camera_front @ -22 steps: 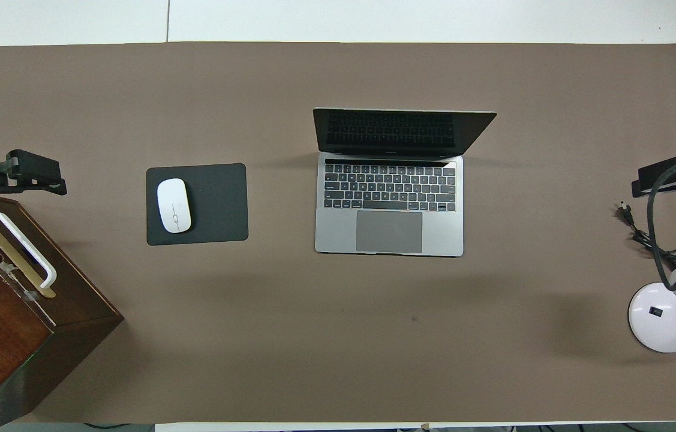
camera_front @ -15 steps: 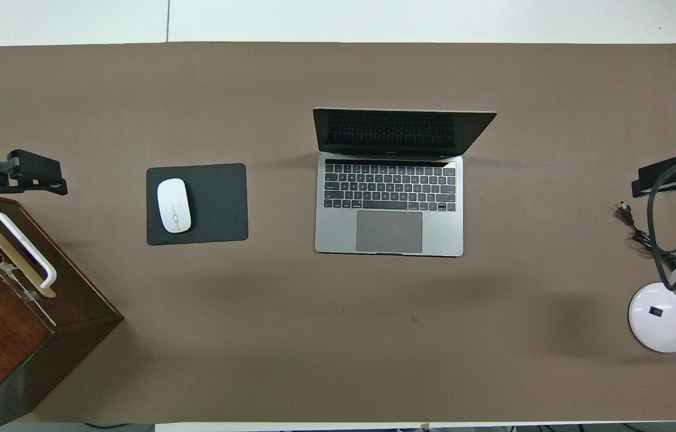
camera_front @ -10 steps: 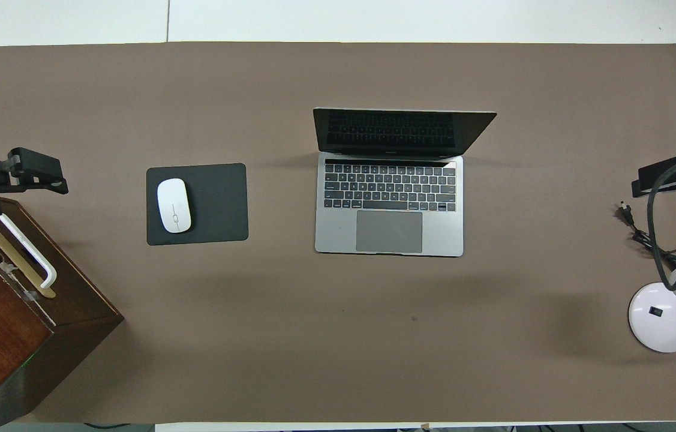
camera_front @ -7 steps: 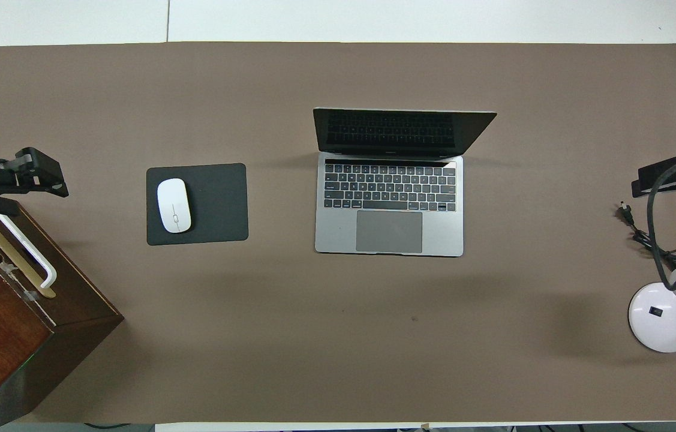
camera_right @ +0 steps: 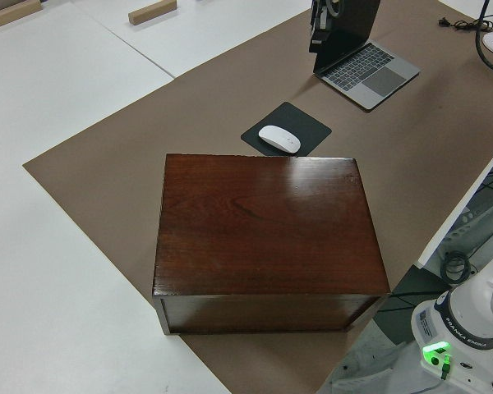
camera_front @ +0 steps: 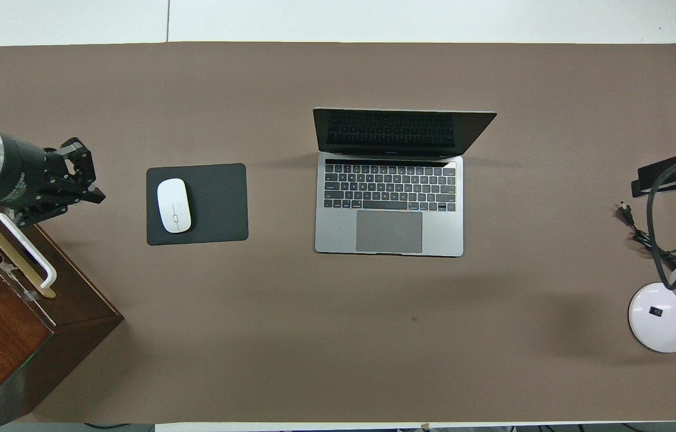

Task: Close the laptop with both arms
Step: 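Move the left gripper toward the laptop while the right gripper reaches the screen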

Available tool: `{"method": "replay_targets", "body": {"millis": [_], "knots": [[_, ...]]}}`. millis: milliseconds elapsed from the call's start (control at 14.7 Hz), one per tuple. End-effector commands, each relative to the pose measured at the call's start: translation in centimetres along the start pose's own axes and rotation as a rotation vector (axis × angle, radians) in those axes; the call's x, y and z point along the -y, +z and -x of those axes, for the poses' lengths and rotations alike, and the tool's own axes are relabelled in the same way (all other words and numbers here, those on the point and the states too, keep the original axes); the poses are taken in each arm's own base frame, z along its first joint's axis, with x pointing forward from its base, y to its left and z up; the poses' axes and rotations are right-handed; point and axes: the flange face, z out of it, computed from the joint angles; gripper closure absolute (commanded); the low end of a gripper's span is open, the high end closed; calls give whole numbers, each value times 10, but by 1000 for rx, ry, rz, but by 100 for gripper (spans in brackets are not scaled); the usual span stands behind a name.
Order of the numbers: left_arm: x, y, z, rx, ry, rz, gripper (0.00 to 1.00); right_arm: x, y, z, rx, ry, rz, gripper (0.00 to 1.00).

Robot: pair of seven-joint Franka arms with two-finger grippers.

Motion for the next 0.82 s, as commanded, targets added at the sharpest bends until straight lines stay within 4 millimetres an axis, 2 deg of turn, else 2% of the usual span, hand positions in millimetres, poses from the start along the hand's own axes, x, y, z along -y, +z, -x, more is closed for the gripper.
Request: {"method": "replay_targets", "body": {"millis": [0, 136, 205, 409, 477, 614, 750], "knots": [[8, 19, 18, 37, -303, 109, 100, 0, 5, -16, -47, -4, -21, 0], [3, 30, 26, 86, -533, 195, 100, 10, 11, -31, -92, 11, -30, 0], [1, 35, 28, 95, -630, 228, 100, 22, 9, -40, -128, 9, -33, 0], [-9, 49, 34, 160, -875, 290, 100, 35, 8, -67, -207, -10, -37, 0], [-10, 60, 36, 174, -922, 289, 100, 38, 4, -77, -240, -16, -38, 0], [-16, 80, 58, 178, -950, 294, 100, 53, 6, -101, -279, -39, -33, 1], [-15, 90, 58, 181, -1011, 296, 100, 78, 7, -123, -329, -73, -32, 4]]}}
